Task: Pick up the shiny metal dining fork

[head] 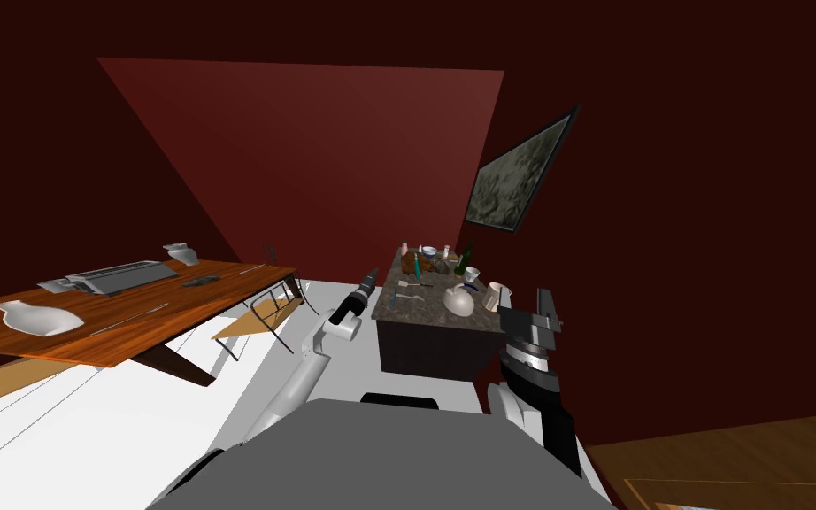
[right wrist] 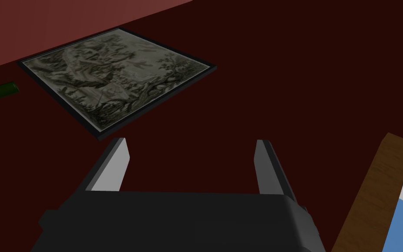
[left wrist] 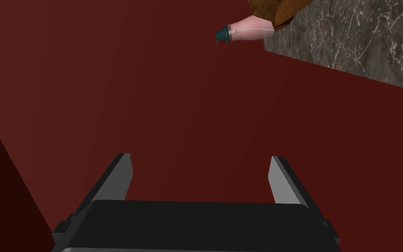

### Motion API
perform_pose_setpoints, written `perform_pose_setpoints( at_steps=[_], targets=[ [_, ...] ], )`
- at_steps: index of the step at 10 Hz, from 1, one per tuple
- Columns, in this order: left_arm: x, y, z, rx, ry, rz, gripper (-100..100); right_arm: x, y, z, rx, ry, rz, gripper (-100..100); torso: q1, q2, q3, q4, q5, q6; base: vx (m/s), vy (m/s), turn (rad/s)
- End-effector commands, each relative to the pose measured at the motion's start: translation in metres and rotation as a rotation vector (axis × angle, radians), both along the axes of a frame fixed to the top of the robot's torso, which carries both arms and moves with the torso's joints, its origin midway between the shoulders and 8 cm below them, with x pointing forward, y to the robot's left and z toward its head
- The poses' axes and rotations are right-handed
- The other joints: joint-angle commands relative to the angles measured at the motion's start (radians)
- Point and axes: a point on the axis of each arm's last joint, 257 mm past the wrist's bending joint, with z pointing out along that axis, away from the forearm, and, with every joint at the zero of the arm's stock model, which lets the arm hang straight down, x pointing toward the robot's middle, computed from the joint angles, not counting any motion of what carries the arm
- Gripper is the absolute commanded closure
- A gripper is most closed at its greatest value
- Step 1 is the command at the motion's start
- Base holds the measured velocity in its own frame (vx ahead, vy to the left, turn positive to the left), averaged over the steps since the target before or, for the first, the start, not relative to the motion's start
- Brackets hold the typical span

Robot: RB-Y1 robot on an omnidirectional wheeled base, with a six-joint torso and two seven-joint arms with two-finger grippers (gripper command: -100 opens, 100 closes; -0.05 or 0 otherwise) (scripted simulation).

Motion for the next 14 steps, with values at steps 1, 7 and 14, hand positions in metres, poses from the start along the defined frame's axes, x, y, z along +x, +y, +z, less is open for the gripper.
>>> perform_pose_setpoints(
  at_steps=[1, 7, 14],
  targets=[
    [0.004, 0.0, -0.005, 0.004, 0.025, 0.003, -100, 0.0, 0.0, 0.0, 0.0, 0.0, 0.0, 0, 0.0, 0.0, 0.0, 0.0, 0.0, 0.0, 0.001, -0.016, -0.006],
    [0.034, -0.011, -0.034, 0.025, 0.177, 0.003, -100, 0.0, 0.0, 0.0, 0.0, 0.0, 0.0, 0, 0.001, 0.0, 0.0, 0.0, 0.0, 0.0, 0.002, -0.032, 0.024],
    [0.052, -0.015, -0.067, 0.048, 0.355, 0.028, -100, 0.0, 0.0, 0.0, 0.0, 0.0, 0.0, 0, 0.0, -0.001, -0.001, 0.0, 0.0, 0.0, 0.011, -0.036, 0.019]
  ],
)
